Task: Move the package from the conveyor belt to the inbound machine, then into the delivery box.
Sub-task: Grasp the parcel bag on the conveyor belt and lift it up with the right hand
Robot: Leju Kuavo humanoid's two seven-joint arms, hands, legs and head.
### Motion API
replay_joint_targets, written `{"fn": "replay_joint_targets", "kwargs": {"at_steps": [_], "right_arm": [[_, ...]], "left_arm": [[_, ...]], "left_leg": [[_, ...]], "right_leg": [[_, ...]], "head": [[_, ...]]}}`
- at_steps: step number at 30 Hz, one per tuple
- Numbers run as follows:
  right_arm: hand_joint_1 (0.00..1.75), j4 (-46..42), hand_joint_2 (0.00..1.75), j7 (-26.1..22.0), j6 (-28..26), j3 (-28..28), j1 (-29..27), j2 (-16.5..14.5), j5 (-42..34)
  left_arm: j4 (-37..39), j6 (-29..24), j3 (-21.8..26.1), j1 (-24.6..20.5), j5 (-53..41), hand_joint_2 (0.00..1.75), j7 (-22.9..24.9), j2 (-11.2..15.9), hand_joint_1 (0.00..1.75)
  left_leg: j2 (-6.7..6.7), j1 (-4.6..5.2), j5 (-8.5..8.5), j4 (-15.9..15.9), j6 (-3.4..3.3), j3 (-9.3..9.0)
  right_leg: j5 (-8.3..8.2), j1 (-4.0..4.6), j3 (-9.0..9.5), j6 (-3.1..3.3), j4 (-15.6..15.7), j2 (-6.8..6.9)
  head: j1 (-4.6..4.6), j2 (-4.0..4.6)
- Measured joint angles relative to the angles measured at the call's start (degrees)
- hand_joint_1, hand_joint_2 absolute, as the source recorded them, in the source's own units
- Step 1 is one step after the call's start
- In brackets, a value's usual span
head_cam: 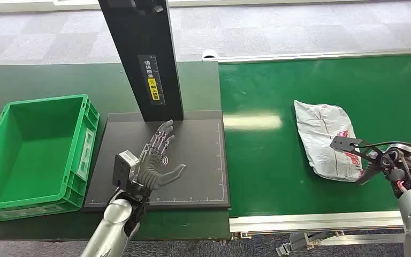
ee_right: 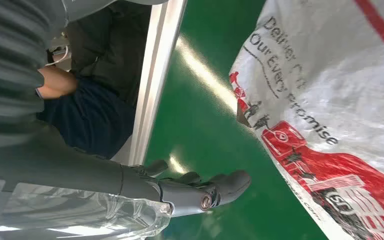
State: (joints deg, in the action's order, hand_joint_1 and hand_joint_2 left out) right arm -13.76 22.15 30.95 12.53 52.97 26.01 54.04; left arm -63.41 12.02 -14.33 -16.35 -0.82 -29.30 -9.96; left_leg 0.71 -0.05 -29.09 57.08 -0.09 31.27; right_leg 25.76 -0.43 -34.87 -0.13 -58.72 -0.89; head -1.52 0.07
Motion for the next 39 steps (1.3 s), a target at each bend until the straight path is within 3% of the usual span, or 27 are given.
{"fn": "replay_joint_targets", "kwargs": {"at_steps": [5,8,12,20,24,28,31,36,39], "right_arm": [[0.00,0.2,1.75,0.7,-1.3,0.2,-1.0,0.2,1.3],[0.00,0.2,1.75,-2.6,-6.3,0.5,-2.1,0.1,1.6],[0.00,0.1,1.75,-9.6,-17.2,0.6,-3.5,-0.6,1.3],[0.00,-2.3,1.75,-27.1,-50.2,-2.0,-4.0,-4.8,-1.2],[0.00,-3.3,1.75,-31.2,-56.0,-3.7,-4.2,-6.8,-1.4],[0.00,-3.6,1.75,-31.4,-56.1,-4.4,-4.6,-7.8,-1.0],[0.00,-3.6,1.75,-29.8,-51.7,-4.4,-4.6,-8.4,0.0],[0.00,-2.9,1.75,-19.4,-27.8,-4.5,-4.8,-9.8,0.9],[0.00,-2.6,1.75,-17.9,-19.4,-4.4,-5.2,-10.7,1.2]], "left_arm": [[1.6,0.0,-0.7,-1.3,0.0,1.75,-0.5,0.0,0.00],[2.3,-0.1,-1.1,-1.9,0.2,1.75,-0.7,0.0,0.00],[2.3,-0.4,-1.3,-1.9,1.1,1.75,-0.4,0.2,0.00],[2.0,-2.3,-1.4,-1.8,2.8,1.75,-0.6,1.1,0.00],[2.0,-2.6,-1.7,-1.8,3.2,1.75,-0.7,1.3,0.00],[2.0,-2.7,-1.8,-1.8,3.3,1.75,-0.8,1.3,0.00],[2.1,-2.7,-2.2,-2.0,3.8,1.75,-1.1,1.6,0.00],[3.6,-2.0,-3.3,-3.2,5.1,1.75,-1.9,1.8,0.00],[4.8,-1.9,-4.0,-3.9,5.5,1.75,-2.0,1.8,0.00]], "left_leg": [[0.02,0.00,0.00,0.0,0.00,0.03],[0.01,0.00,0.00,0.0,0.00,0.04],[0.01,0.00,0.00,0.0,0.00,0.06],[0.01,-0.01,0.03,0.0,0.02,0.05],[0.02,-0.01,0.04,0.0,0.02,0.05],[0.01,0.00,0.04,0.0,0.01,0.06],[0.00,0.00,0.04,0.0,0.01,0.05],[0.02,0.00,0.05,0.0,0.02,0.05],[0.00,0.00,0.06,0.0,0.03,0.05]], "right_leg": [[0.00,0.00,0.00,0.00,0.0,0.03],[0.00,0.00,0.00,0.00,0.0,0.01],[0.00,0.00,0.00,0.00,0.0,0.03],[0.00,0.03,0.00,0.00,0.0,0.02],[0.00,0.02,0.00,0.00,0.0,0.03],[0.00,0.00,0.00,0.00,0.0,0.04],[0.00,0.00,0.00,0.00,0.0,0.03],[0.00,0.01,0.00,0.00,0.0,0.04],[-0.01,0.02,-0.01,0.01,0.0,0.02]], "head": [[0.02,0.00],[0.01,0.00],[0.01,0.00],[0.01,0.00],[0.02,0.00],[0.02,0.00],[0.02,0.00],[0.01,0.00],[0.01,0.00]]}}
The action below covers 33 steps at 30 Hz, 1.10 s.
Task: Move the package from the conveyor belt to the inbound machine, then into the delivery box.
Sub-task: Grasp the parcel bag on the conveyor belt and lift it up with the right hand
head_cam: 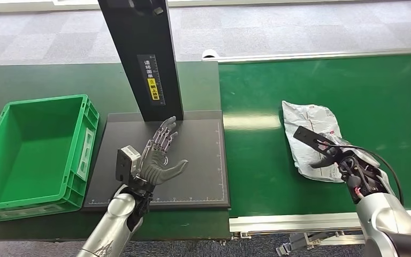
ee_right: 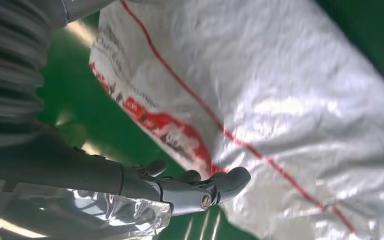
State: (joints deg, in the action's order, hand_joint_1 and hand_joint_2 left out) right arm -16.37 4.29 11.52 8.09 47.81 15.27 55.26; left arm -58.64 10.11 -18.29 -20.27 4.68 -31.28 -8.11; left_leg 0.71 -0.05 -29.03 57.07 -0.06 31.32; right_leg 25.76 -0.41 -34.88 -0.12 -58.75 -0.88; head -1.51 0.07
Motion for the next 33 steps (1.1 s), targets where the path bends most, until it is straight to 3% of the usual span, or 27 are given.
{"fn": "replay_joint_targets", "kwargs": {"at_steps": [7,12,16,33], "right_arm": [[0.00,0.4,1.75,2.2,14.1,0.6,0.0,-1.5,1.1],[0.06,0.4,1.75,0.3,16.9,2.7,-0.1,-2.1,3.3],[1.75,0.4,1.75,-2.3,18.8,4.3,0.0,-2.3,4.4],[1.75,0.4,1.75,-3.9,18.6,10.1,-0.5,-2.7,6.9]], "left_arm": [[1.5,-0.1,-0.7,-0.6,0.5,1.75,0.2,-0.4,0.00],[2.2,-0.2,-0.8,-0.6,0.1,1.75,0.4,-1.2,0.00],[2.3,-0.2,-0.8,-0.6,-0.3,1.75,0.9,-1.6,0.00],[-2.5,0.0,-0.1,2.3,-3.2,1.75,4.5,-2.5,0.00]], "left_leg": [[0.02,0.00,0.00,0.0,0.00,0.01],[0.00,0.00,0.00,0.0,0.00,-0.02],[0.00,0.00,0.00,0.0,0.00,-0.06],[0.07,0.00,0.00,0.0,0.00,-0.11]], "right_leg": [[0.01,0.00,0.00,-0.01,0.0,0.02],[0.00,0.00,0.01,-0.01,0.0,0.01],[0.00,0.01,0.04,0.00,0.0,0.01],[0.01,0.03,0.10,-0.01,0.0,0.04]], "head": [[0.01,0.00],[0.02,0.00],[0.02,0.00],[0.01,0.00]]}}
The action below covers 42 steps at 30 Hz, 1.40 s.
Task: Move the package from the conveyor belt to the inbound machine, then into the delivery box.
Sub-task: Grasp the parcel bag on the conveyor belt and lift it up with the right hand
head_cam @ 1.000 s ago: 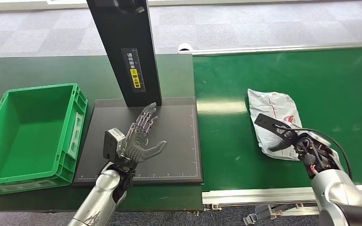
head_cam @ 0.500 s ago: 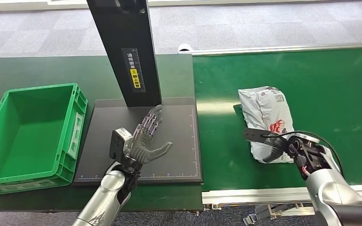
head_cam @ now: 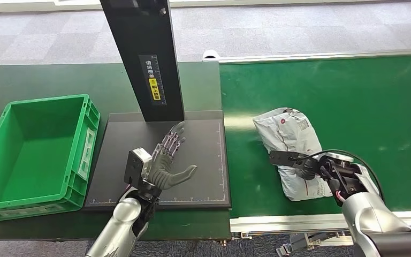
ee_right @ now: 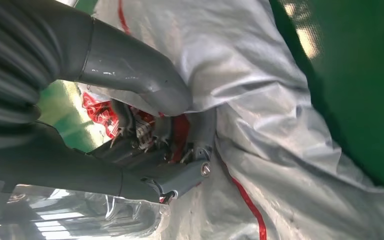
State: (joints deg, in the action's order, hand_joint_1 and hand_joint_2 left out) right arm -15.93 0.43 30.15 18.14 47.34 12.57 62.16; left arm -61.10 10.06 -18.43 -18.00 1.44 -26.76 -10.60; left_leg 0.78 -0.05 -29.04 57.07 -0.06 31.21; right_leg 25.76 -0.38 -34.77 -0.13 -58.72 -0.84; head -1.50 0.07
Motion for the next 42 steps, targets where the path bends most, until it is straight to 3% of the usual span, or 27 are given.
{"fn": "replay_joint_targets", "kwargs": {"at_steps": [12,17,22,28,33,38,42], "right_arm": [[1.75,0.0,1.75,0.0,0.2,1.5,-1.1,-0.1,0.4],[1.75,-0.3,1.75,-2.1,-2.2,1.5,-1.9,-0.1,-0.6],[1.75,-1.0,1.75,-10.4,-7.8,0.2,-3.1,0.1,-7.3],[1.75,-4.9,1.75,-19.7,-19.3,-5.0,-3.7,-0.2,-18.8],[1.75,-7.7,1.75,-21.8,-23.3,-8.0,-3.8,-0.7,-21.8],[1.75,-11.3,1.75,-24.6,-30.9,-11.1,-5.0,-1.7,-27.4],[1.75,-13.7,1.75,-25.2,-32.6,-12.7,-5.8,-2.3,-28.9]], "left_arm": [[-0.8,0.5,1.2,0.6,-0.7,1.75,0.3,-0.6,0.00],[-1.1,1.0,1.6,0.7,-1.1,1.75,0.4,-0.6,0.00],[-2.8,1.7,2.6,1.4,-1.2,1.75,0.8,-0.5,0.00],[-6.4,1.9,4.6,3.9,-1.7,1.75,1.3,-0.3,0.00],[-8.1,1.8,5.5,4.9,-2.0,1.75,1.4,-0.3,0.00],[-8.8,1.7,6.1,5.3,-2.2,1.75,1.4,-0.3,0.00],[-8.9,1.7,6.2,5.3,-2.2,1.75,1.3,-0.3,0.00]], "left_leg": [[0.12,0.00,0.00,0.0,0.00,-0.04],[0.16,0.00,0.00,0.0,0.00,-0.09],[0.11,0.00,0.00,0.0,-0.01,-0.07],[0.12,-0.01,0.00,0.0,0.00,-0.02],[0.11,-0.01,0.00,0.0,0.00,0.00],[0.11,-0.01,0.00,0.0,0.00,0.01],[0.11,-0.01,0.00,0.0,0.00,0.01]], "right_leg": [[0.01,0.00,0.06,-0.01,0.0,0.07],[0.02,-0.01,0.17,-0.03,0.0,0.13],[0.01,-0.02,0.18,-0.01,0.0,0.11],[0.00,0.01,0.11,-0.01,0.0,0.10],[0.01,0.01,0.10,-0.01,0.0,0.11],[0.01,-0.01,0.09,-0.01,0.0,0.11],[0.01,-0.01,0.07,-0.01,0.0,0.11]], "head": [[-0.01,0.00],[0.01,0.00],[0.01,0.00],[-0.02,0.00],[0.01,0.00],[0.01,0.00],[0.00,0.00]]}}
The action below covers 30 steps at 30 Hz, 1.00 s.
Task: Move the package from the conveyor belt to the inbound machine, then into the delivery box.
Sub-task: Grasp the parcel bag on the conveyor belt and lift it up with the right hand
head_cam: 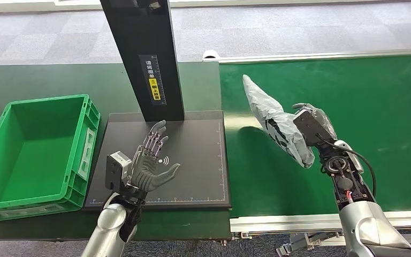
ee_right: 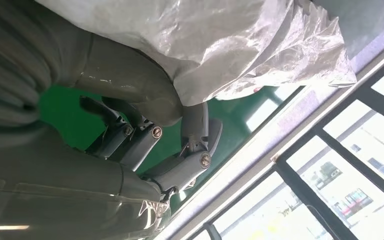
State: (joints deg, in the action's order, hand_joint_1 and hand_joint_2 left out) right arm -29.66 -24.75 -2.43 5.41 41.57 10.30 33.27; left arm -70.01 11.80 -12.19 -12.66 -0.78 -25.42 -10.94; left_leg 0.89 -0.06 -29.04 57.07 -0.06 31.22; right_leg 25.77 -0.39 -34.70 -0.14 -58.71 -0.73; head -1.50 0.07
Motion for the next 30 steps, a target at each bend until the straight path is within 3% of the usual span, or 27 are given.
{"fn": "replay_joint_targets", "kwargs": {"at_steps": [10,12,16,26,30], "right_arm": [[1.75,-8.1,1.75,-3.8,-6.2,-3.0,-4.3,-0.7,-5.8],[1.75,-11.8,1.75,-4.8,-9.0,-4.1,-6.3,-1.0,-7.4],[1.75,-20.5,1.75,-5.3,-15.9,-4.7,-11.6,-1.3,-5.6],[1.75,-28.1,1.75,-5.0,-17.1,-4.7,-15.6,-1.8,-4.6],[1.75,-29.3,1.75,-5.6,-22.5,-3.3,-16.4,-2.0,3.4]], "left_arm": [[0.0,-0.2,0.4,0.0,0.3,1.75,-1.0,-0.4,0.00],[-0.1,-4.1,1.0,0.0,0.5,1.75,-3.0,-0.9,0.00],[-2.1,-18.2,2.7,0.0,0.1,1.75,-6.8,-2.3,0.00],[-4.3,-20.8,3.4,0.1,0.2,1.75,-7.3,-3.2,0.00],[-5.2,-25.8,3.4,0.4,1.4,1.75,-11.4,-3.4,0.00]], "left_leg": [[0.00,0.00,0.00,0.0,0.00,0.02],[0.02,0.00,0.00,0.0,0.00,0.04],[0.02,0.00,-0.02,0.0,0.00,0.08],[0.00,0.00,0.00,0.0,0.00,0.09],[-0.01,0.00,0.00,0.0,0.00,0.10]], "right_leg": [[0.00,0.01,-0.03,0.00,0.0,0.00],[0.00,0.01,-0.04,0.00,0.0,0.01],[0.01,0.01,-0.08,-0.01,0.0,0.00],[0.00,0.00,-0.10,0.00,0.0,0.00],[0.00,0.01,-0.11,0.00,0.0,-0.01]], "head": [[0.00,0.00],[0.01,0.00],[-0.01,0.00],[0.01,0.00],[0.01,0.01]]}}
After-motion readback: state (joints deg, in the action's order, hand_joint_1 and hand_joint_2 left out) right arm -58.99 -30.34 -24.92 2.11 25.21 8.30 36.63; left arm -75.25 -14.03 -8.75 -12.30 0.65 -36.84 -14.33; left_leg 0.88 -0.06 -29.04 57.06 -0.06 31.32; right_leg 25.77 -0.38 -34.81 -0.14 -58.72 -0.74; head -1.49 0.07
